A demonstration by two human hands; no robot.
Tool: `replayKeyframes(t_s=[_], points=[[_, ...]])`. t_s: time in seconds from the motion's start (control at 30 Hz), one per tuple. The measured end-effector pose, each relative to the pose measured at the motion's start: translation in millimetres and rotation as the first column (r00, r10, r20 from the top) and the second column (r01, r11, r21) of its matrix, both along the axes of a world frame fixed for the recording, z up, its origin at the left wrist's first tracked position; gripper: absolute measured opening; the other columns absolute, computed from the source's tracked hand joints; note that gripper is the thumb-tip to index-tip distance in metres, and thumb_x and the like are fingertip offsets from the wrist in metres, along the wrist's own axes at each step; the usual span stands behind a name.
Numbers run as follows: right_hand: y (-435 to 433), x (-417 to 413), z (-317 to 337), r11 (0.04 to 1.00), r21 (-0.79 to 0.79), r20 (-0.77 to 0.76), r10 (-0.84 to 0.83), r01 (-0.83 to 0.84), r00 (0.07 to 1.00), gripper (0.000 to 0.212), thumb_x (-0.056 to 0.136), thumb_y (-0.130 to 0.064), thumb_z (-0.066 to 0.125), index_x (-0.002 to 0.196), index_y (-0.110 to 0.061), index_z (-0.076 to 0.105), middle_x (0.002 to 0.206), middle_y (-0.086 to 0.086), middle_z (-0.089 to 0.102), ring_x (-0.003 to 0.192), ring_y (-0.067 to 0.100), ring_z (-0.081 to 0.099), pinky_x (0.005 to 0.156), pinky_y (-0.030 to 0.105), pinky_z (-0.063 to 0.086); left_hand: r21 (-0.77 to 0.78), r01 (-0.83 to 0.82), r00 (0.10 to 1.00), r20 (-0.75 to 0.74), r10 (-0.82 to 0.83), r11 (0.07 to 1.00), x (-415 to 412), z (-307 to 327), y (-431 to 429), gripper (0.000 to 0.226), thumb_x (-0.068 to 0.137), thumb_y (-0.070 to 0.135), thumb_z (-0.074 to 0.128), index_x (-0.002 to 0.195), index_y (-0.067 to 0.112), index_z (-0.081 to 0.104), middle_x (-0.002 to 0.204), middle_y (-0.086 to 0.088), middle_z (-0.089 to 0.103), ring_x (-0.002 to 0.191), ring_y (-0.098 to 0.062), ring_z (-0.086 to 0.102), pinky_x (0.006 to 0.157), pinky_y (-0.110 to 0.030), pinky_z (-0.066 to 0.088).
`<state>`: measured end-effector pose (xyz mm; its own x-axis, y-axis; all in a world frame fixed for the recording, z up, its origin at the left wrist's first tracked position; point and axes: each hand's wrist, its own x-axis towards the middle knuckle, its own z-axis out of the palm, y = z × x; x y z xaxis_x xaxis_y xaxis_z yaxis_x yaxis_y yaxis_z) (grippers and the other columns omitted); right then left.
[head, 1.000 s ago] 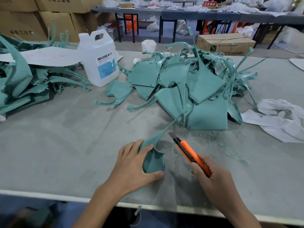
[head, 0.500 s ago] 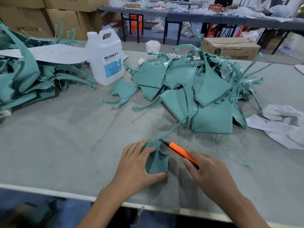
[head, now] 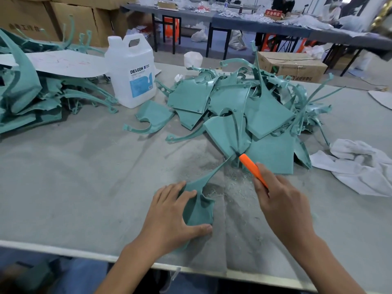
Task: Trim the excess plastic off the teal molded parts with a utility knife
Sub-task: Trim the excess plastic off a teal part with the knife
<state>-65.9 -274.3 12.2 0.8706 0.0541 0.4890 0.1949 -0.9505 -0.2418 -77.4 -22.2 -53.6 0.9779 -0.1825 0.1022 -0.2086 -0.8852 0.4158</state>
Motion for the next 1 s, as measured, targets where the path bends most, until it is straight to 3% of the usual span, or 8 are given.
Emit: replayKeyframes(t_s=[0.2, 0.37, 0.47, 0.57, 0.7, 0.77, 0.87, 1.0], points=[[17, -23, -13, 0.973, -0.053, -0.180, 0.214, -0.226, 0.960, 0.039, 0.097, -0.044, 0.049, 0.132, -0.031, 0.060, 0.079, 0.000, 0.065, 0.055, 0.031, 0.062, 0.044, 0.038, 0.048, 0.015, 0.000, 1.000, -0.003, 0.000, 1.000, -1, 1, 0, 0.105, 0.057, 0.099, 0.039, 0.145, 0.043, 0.039, 0.163, 0.011, 0.018, 0.147, -0.011, 0.012, 0.118, -0.027, -0.005], [-17, 5, 10, 0.996, -0.044, -0.079, -0.078, 0.074, 0.994, 0.039, 0.096, -0.033, 0.060, 0.133, -0.020, 0.063, 0.075, 0.010, 0.063, 0.054, 0.038, 0.059, 0.047, 0.040, 0.050, 0.015, 0.002, 1.000, 0.000, -0.002, 1.000, -1, 1, -1, 0.105, 0.056, 0.101, 0.036, 0.145, 0.045, 0.037, 0.162, 0.013, 0.017, 0.147, -0.010, 0.009, 0.117, -0.026, -0.008], [1, -8, 12, 0.996, -0.076, -0.072, 0.040, -0.046, 0.997, 0.037, 0.094, -0.028, 0.064, 0.129, -0.016, 0.065, 0.069, 0.005, 0.061, 0.042, 0.028, 0.053, 0.037, 0.029, 0.040, 0.015, -0.007, 1.000, -0.017, 0.007, 1.000, -1, 0, -1, 0.106, 0.056, 0.101, 0.036, 0.146, 0.045, 0.036, 0.163, 0.013, 0.016, 0.148, -0.010, 0.009, 0.121, -0.031, -0.003], [11, -18, 8, 0.969, -0.169, -0.210, 0.143, -0.180, 0.967, 0.037, 0.099, -0.040, 0.054, 0.133, -0.026, 0.061, 0.075, 0.000, 0.066, 0.048, 0.024, 0.060, 0.041, 0.032, 0.046, 0.027, -0.010, 1.000, -0.023, 0.010, 1.000, -1, 0, -1, 0.108, 0.056, 0.102, 0.034, 0.147, 0.045, 0.035, 0.163, 0.013, 0.016, 0.148, -0.011, 0.010, 0.121, -0.032, -0.001], [-25, 9, 20, 0.984, -0.164, -0.094, -0.086, 0.070, 0.992, 0.036, 0.098, -0.038, 0.055, 0.131, -0.025, 0.062, 0.073, 0.007, 0.061, 0.057, 0.037, 0.060, 0.048, 0.038, 0.048, 0.018, -0.009, 1.000, -0.028, 0.009, 1.000, -1, 0, -1, 0.107, 0.056, 0.102, 0.034, 0.146, 0.045, 0.035, 0.163, 0.013, 0.015, 0.149, -0.011, 0.008, 0.122, -0.032, -0.003], [-20, 1, 17, 0.994, -0.112, -0.067, -0.003, -0.004, 0.998, 0.035, 0.096, -0.033, 0.061, 0.129, -0.021, 0.064, 0.070, 0.006, 0.061, 0.049, 0.036, 0.057, 0.042, 0.037, 0.047, 0.017, -0.013, 0.999, -0.033, 0.014, 1.000, -1, -1, -1, 0.107, 0.056, 0.103, 0.034, 0.146, 0.046, 0.034, 0.163, 0.014, 0.014, 0.148, -0.010, 0.007, 0.122, -0.033, -0.003], [-1, -20, -3, 0.975, -0.098, -0.200, 0.178, -0.200, 0.964, 0.037, 0.096, -0.038, 0.058, 0.131, -0.025, 0.063, 0.073, 0.002, 0.065, 0.047, 0.028, 0.060, 0.039, 0.037, 0.050, 0.019, -0.016, 0.999, -0.036, 0.017, 1.000, -1, -1, 0, 0.105, 0.056, 0.102, 0.035, 0.146, 0.047, 0.034, 0.163, 0.014, 0.014, 0.148, -0.010, 0.008, 0.122, -0.032, -0.002], [-24, -3, -6, 1.000, 0.008, -0.072, -0.023, 0.024, 0.997, 0.043, 0.097, -0.041, 0.051, 0.135, -0.024, 0.061, 0.075, 0.004, 0.062, 0.049, 0.033, 0.057, 0.041, 0.041, 0.050, 0.014, 0.001, 0.999, -0.049, 0.000, 1.000, -1, 2, 1, 0.106, 0.057, 0.102, 0.035, 0.146, 0.045, 0.034, 0.163, 0.014, 0.013, 0.149, -0.010, 0.007, 0.121, -0.032, -0.003]])
